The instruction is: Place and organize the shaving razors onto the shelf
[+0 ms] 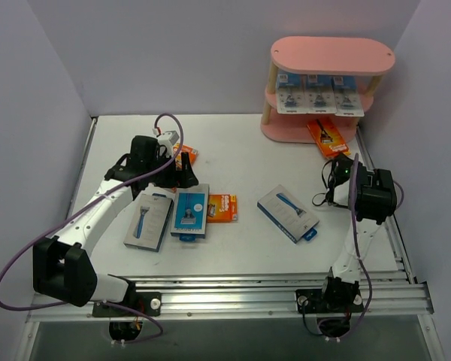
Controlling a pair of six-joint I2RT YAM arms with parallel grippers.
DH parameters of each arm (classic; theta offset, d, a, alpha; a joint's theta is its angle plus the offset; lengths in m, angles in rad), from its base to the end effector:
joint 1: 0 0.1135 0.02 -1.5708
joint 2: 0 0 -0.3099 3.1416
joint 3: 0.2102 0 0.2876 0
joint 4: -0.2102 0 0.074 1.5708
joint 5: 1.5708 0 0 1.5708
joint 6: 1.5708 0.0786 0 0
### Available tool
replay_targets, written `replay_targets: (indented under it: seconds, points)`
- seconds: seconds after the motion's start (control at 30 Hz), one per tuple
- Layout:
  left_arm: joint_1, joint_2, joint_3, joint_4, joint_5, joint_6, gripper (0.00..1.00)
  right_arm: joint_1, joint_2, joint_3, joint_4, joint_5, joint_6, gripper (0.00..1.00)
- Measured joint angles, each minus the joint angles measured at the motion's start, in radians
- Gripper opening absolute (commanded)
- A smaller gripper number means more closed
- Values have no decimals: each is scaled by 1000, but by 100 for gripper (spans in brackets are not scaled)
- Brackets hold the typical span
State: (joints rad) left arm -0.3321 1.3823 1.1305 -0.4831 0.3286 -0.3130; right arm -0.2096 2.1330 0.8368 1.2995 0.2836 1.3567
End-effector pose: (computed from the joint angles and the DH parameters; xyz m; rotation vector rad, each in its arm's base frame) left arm 0.3315 -0.1411 0.3064 0.1959 2.3537 -0.7020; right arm 0.4538 -0.1190 0.1217 1.2848 0.9674 0.6758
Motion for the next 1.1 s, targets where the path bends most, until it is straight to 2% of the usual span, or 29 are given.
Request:
replay_targets:
  seconds: [1.1]
  points:
    - [0,22,0,21,55,-24,94,19,107,198,20,140,23,0]
